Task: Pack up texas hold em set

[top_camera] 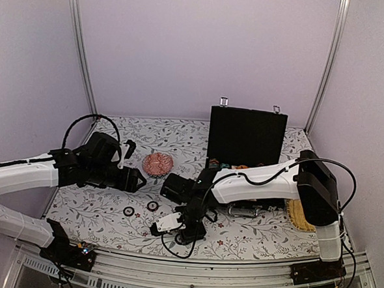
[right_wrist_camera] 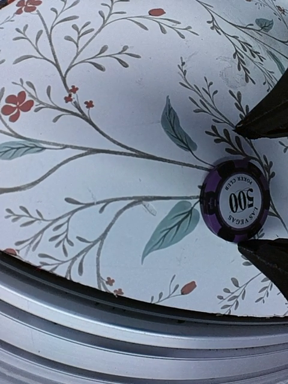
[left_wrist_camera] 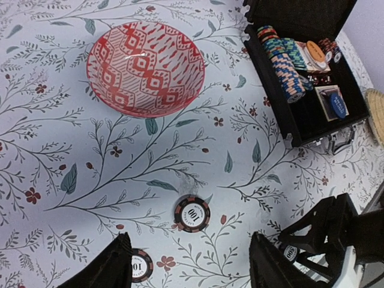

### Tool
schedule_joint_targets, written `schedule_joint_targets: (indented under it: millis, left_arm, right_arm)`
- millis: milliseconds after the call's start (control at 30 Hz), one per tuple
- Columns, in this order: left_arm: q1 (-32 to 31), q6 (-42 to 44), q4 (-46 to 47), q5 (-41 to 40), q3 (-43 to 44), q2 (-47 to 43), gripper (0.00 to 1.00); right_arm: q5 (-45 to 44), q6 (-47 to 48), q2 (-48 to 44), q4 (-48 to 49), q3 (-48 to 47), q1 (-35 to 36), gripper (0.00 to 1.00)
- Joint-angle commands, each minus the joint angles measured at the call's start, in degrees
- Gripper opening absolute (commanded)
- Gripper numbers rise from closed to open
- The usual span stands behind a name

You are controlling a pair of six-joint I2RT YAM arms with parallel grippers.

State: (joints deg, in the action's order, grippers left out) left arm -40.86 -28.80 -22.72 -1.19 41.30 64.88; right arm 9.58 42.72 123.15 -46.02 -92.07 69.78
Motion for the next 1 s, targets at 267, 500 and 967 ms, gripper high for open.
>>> schedule_joint_targets:
  millis: [267,500,967]
  left_arm:
    - [0.89,0.1,1.36,0.95,-1.22,0.27,0.67]
    - [0.87,-0.11,1.54,1.27,-1.48,0.33,0.67]
    - [0.87,-0.17,1.8,1.89,-1.81,0.55,0.67]
  right_arm:
    - [-2.04,-1.04,3.81,-2.79,-2.45,1.53,0.52]
    - [-1.21,-1.39,3.75,-2.59,-2.59,2.32,0.53]
    - [-0.27,-1.23,3.48,-3.11,-2.59,2.29,0.39]
